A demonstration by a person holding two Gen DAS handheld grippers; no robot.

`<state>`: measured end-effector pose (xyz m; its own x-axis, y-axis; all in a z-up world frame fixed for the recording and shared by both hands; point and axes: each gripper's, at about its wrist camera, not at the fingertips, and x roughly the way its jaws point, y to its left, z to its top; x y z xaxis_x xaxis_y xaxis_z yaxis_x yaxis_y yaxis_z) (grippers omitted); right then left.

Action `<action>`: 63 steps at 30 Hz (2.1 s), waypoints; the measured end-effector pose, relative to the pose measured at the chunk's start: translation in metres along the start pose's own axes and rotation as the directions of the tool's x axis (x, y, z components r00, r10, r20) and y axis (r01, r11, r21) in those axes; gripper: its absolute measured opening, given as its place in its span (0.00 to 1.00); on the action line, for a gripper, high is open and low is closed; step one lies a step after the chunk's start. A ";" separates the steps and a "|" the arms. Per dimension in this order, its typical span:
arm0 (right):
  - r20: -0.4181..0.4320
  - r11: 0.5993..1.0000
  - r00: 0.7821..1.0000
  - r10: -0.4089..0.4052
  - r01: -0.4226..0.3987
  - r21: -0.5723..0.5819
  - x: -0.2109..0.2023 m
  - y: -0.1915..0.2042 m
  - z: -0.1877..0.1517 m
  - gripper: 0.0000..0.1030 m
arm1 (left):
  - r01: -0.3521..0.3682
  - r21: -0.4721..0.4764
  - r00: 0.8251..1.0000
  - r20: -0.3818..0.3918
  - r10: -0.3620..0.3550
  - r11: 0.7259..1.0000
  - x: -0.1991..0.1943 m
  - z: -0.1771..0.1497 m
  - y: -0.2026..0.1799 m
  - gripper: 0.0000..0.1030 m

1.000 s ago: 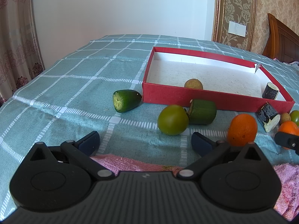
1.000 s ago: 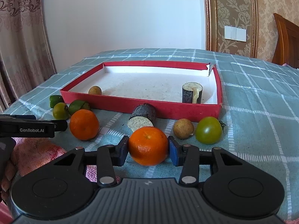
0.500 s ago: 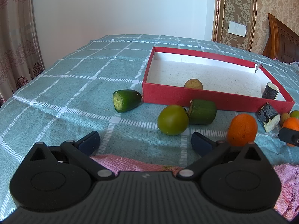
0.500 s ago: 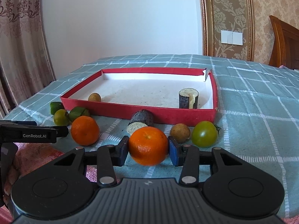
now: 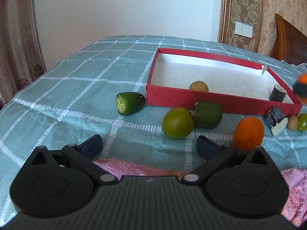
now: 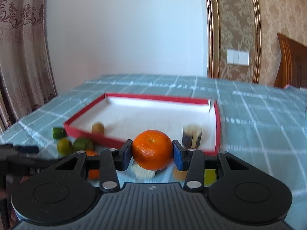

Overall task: Organize fruits
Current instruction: 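Carry the orange into the red box and open the right tool, then grasp the large orange with the left tool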

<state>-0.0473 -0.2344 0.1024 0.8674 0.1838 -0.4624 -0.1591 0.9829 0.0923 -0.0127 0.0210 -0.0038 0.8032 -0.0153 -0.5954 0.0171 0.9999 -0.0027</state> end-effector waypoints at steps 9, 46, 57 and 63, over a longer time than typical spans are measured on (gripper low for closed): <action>-0.071 0.999 0.996 -0.046 0.046 -0.001 0.058 -0.017 0.023 0.42 | 0.000 0.000 1.000 0.000 0.000 1.000 0.000 0.000 0.000 1.00; 0.025 0.948 0.996 -0.082 0.070 0.311 -0.016 -0.091 -0.056 0.76 | 0.148 0.088 0.944 0.283 -0.167 0.985 -0.061 -0.003 -0.027 1.00; 0.025 0.941 0.998 -0.056 0.044 0.336 -0.015 -0.096 -0.057 0.78 | 0.233 0.192 0.949 0.168 -0.266 0.953 -0.045 -0.003 -0.070 0.62; 0.029 0.933 0.999 -0.041 0.028 0.358 -0.016 -0.100 -0.058 0.78 | 0.250 0.178 0.959 0.088 -0.269 0.952 -0.025 -0.004 -0.081 0.35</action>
<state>-0.0727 -0.3348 0.0491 0.8866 0.1434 -0.4398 0.0442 0.9202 0.3889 -0.0368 -0.0592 0.0084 0.8182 -0.2841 -0.4998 0.3232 0.9463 -0.0088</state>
